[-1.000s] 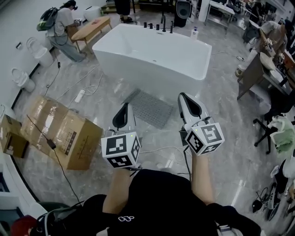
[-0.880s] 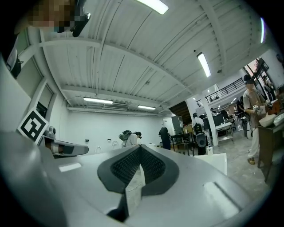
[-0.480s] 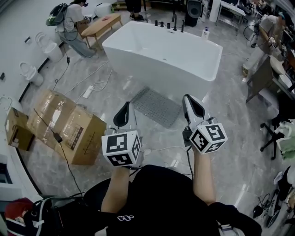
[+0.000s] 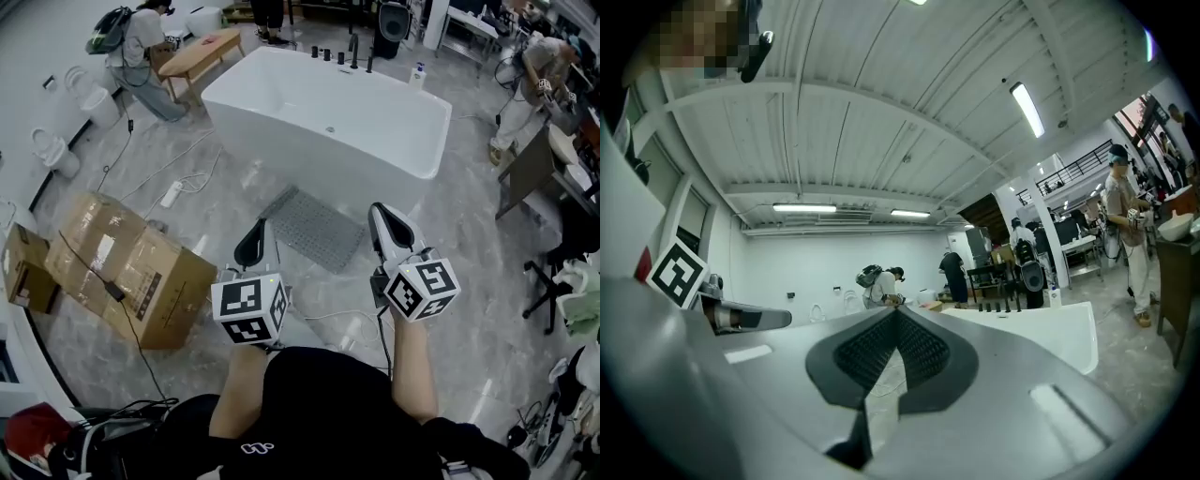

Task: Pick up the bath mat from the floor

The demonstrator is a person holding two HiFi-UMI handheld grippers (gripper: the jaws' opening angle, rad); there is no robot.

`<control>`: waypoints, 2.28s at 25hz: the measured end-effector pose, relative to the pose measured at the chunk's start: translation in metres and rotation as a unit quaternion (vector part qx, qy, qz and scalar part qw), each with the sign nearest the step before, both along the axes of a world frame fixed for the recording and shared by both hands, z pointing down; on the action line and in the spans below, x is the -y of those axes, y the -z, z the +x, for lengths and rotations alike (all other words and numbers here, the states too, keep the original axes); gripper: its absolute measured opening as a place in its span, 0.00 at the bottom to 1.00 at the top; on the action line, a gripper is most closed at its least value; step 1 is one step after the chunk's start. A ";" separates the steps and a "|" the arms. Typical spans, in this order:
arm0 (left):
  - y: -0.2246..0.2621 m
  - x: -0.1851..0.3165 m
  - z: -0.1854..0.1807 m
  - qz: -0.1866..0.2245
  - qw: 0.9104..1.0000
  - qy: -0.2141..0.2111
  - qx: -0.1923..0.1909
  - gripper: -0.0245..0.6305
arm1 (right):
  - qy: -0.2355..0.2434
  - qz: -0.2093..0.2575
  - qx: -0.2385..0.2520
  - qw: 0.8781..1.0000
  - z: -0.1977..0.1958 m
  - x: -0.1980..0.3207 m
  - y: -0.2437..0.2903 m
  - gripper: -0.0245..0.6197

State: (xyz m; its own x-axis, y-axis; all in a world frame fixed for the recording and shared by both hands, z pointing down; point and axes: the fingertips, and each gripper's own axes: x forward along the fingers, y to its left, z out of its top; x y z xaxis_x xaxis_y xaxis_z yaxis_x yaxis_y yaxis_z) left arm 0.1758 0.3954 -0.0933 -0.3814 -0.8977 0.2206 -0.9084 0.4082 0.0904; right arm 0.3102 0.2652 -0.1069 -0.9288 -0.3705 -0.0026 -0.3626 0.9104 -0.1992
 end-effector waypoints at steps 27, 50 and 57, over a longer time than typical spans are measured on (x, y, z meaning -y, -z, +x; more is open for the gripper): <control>-0.015 0.114 -0.260 0.014 0.999 0.025 -0.034 0.04 | 0.057 0.015 -0.030 0.998 -0.281 0.106 -0.005 0.05; -0.058 0.185 -0.316 -0.024 0.995 -0.062 -0.072 0.04 | -0.025 -0.031 -0.057 0.998 -0.322 0.165 -0.044 0.05; -0.041 0.204 -0.314 -0.023 0.997 -0.046 -0.058 0.04 | 0.013 -0.027 -0.037 0.999 -0.338 0.178 -0.032 0.05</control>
